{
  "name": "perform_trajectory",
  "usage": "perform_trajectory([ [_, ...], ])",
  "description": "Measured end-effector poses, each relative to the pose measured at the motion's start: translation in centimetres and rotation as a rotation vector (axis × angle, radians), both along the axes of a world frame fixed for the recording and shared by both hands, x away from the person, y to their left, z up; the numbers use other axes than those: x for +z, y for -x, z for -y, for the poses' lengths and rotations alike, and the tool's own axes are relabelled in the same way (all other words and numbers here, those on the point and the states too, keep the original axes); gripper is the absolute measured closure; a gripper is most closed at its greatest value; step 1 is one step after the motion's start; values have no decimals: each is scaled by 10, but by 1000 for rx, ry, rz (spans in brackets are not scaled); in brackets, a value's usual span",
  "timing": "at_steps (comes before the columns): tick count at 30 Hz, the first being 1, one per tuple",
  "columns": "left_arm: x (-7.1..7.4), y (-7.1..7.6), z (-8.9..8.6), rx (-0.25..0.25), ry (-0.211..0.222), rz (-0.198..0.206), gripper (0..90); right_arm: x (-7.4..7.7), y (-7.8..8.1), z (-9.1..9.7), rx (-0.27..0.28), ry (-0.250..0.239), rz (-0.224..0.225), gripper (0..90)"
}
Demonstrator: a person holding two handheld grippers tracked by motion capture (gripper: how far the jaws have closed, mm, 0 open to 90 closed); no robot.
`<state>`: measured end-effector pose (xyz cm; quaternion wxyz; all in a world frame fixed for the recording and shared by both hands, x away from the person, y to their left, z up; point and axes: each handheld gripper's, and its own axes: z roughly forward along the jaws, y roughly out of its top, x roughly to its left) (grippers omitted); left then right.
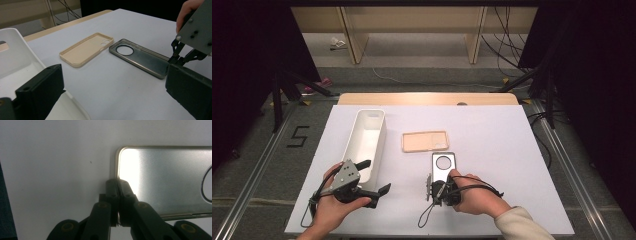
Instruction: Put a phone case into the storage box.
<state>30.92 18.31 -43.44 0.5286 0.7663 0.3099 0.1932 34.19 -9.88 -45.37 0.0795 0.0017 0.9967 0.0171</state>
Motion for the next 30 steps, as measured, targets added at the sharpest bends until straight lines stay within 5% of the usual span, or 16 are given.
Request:
perform_trajectory([
  [11,0,0,0,-1,-1,-1,18,14,0,9,-29,-76,18,883],
  [30,-1,0,1,0,0,-7,21,30,-1,32,-72,-293,36,886],
])
